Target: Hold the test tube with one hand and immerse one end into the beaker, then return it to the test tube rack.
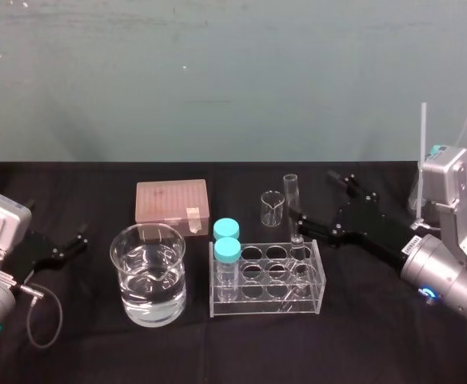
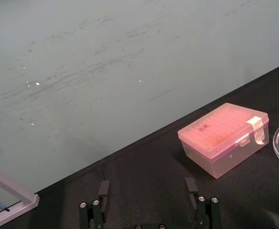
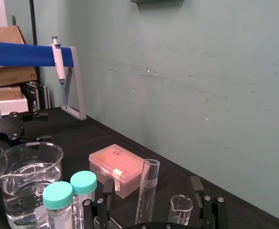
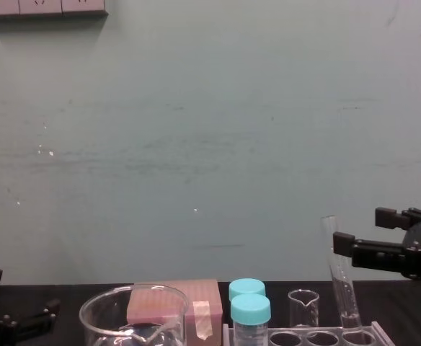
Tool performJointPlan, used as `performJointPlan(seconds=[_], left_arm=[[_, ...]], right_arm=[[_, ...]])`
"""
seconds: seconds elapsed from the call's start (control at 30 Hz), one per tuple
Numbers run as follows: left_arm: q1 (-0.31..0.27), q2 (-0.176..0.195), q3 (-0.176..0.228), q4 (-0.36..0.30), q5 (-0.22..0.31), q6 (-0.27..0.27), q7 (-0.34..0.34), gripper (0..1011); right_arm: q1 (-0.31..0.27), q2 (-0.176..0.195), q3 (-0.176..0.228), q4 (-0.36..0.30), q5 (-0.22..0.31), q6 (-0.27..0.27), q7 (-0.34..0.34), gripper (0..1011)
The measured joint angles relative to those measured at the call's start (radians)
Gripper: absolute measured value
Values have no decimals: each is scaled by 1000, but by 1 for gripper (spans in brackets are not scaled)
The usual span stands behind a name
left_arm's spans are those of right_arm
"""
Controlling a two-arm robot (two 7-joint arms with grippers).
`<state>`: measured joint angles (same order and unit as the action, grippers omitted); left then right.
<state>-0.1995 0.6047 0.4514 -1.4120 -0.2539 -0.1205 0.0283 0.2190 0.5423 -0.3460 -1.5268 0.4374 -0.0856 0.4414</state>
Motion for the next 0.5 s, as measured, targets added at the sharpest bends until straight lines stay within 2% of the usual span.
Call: performJointPlan(seconds=[0.5], left_arm=[[0, 0, 0, 0, 0, 0, 0, 1000]], right_arm=[[31, -46, 13, 50, 1, 34, 36, 1002]])
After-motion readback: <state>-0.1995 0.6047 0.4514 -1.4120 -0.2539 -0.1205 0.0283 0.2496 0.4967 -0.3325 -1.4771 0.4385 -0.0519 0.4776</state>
